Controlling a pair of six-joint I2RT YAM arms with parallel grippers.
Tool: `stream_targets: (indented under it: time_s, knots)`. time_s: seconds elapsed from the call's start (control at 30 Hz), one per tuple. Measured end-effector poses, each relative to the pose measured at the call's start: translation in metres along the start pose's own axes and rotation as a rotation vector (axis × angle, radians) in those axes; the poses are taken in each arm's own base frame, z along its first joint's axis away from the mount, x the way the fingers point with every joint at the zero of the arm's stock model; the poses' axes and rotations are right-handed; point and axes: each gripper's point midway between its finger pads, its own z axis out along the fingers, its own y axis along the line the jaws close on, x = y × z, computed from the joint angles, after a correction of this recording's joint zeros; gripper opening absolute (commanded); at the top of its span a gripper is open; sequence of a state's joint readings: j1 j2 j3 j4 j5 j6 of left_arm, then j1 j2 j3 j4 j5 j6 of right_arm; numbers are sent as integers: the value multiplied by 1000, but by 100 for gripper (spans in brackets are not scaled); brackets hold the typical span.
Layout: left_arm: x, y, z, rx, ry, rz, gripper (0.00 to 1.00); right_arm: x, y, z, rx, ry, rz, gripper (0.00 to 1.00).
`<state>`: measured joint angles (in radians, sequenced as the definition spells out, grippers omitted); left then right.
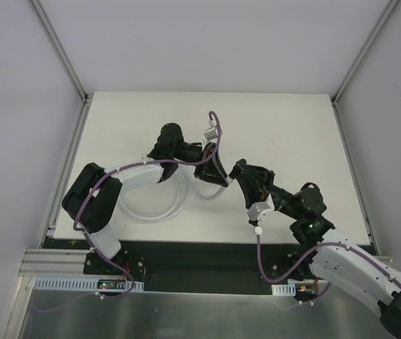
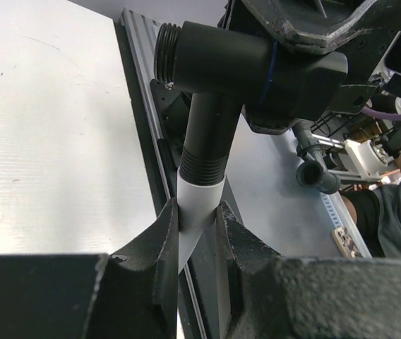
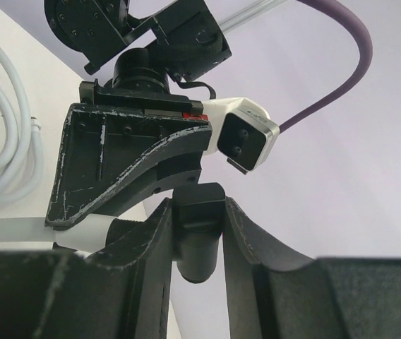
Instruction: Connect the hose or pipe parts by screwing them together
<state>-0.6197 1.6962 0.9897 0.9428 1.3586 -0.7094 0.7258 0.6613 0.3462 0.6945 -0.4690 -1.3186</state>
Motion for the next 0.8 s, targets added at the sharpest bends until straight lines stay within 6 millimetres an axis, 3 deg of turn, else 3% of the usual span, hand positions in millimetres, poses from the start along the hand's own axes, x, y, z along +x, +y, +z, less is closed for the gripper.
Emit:
stream_targets:
  time_s: [0.8]
  knots:
    - [13,27,-7,-229,-6,-32,0,27,19,0,-10,156,153,1]
